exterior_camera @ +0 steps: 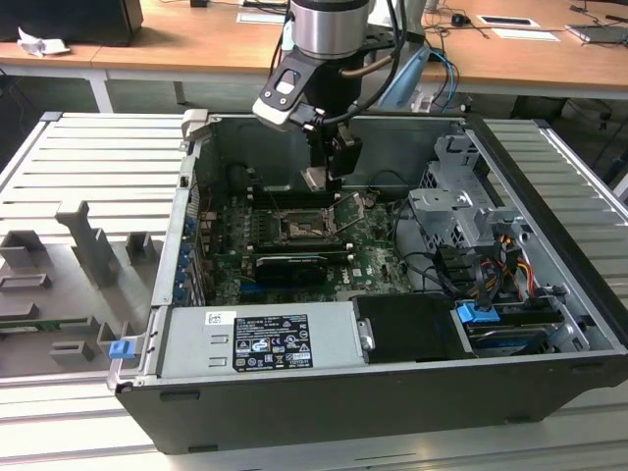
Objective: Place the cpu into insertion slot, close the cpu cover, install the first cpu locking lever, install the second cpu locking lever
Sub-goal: 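Place the cpu into insertion slot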
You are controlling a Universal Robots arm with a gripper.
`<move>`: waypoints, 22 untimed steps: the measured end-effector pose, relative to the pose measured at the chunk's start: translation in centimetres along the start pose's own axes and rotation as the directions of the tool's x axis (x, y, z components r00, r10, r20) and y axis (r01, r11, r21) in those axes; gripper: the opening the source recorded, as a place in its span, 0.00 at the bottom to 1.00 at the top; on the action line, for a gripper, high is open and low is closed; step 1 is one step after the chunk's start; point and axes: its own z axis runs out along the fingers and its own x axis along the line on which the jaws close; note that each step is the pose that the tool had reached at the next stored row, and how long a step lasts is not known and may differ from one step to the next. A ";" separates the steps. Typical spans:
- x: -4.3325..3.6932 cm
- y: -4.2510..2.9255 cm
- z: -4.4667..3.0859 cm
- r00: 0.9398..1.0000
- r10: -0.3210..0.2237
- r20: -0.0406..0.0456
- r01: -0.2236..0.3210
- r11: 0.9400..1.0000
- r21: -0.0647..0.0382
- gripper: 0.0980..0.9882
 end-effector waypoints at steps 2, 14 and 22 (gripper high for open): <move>0.00 -0.01 0.09 1.000 0.000 0.000 0.000 1.000 0.000 0.49; 0.10 -0.59 1.52 0.996 0.089 0.007 -0.089 0.996 -0.001 0.49; 0.09 -0.65 2.15 0.991 0.136 0.011 -0.136 0.991 -0.003 0.49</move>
